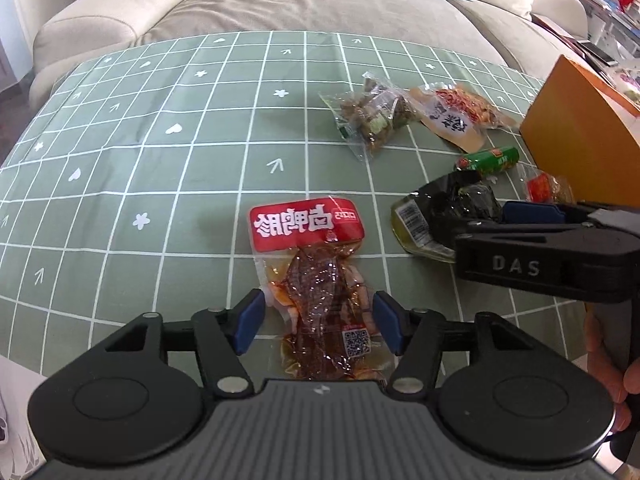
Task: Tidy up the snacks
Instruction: 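Grasp the red-labelled meat pack with the left tool while the right tool grasps the dark seaweed bag, then lift the meat pack with the left tool while the right tool lifts the seaweed bag toward the box, then lower the meat pack into the box with the left tool while the right tool lowers the seaweed bag in, then open both tools to release the packs inside the box, then withdraw both tools from the box and move them toward the loose snacks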
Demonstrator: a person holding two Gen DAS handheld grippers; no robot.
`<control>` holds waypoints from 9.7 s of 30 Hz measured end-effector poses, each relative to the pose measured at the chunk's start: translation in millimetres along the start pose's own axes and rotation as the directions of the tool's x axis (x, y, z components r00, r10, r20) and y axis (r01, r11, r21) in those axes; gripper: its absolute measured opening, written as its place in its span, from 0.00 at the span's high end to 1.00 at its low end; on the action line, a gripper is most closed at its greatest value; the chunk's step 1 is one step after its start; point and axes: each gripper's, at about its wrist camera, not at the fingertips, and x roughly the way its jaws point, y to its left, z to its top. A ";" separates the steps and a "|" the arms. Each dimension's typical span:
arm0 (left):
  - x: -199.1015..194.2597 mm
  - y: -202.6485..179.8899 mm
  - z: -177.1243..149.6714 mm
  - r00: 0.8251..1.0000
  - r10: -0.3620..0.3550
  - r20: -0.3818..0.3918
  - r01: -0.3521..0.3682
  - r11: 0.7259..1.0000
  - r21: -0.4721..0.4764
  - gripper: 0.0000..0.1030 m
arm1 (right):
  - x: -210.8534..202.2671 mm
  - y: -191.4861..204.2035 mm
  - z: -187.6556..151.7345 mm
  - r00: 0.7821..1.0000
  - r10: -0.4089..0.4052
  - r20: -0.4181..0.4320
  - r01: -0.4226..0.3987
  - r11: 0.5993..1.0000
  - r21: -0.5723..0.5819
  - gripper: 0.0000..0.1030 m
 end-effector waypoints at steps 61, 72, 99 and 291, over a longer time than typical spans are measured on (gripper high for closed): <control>-18.3 -8.1 -29.2 0.996 -0.091 -0.017 0.092 0.986 0.139 0.25 | -46.1 -7.6 -42.2 0.998 0.015 -0.068 -0.010 0.998 0.070 0.26; -17.2 -2.4 -26.4 0.987 -0.158 0.037 0.153 0.982 0.107 0.53 | -38.1 12.7 -45.2 1.000 -0.017 -0.026 0.016 0.999 -0.045 0.45; -41.3 13.2 -19.3 0.895 -0.445 0.039 0.444 0.877 -0.184 0.80 | -53.0 6.6 -56.9 0.999 0.020 -0.047 -0.020 1.000 0.000 0.52; -33.8 -3.6 17.3 0.975 -0.076 0.207 0.088 0.995 -0.051 0.38 | -96.7 8.6 -20.0 0.959 -0.238 0.153 0.236 0.971 0.032 0.32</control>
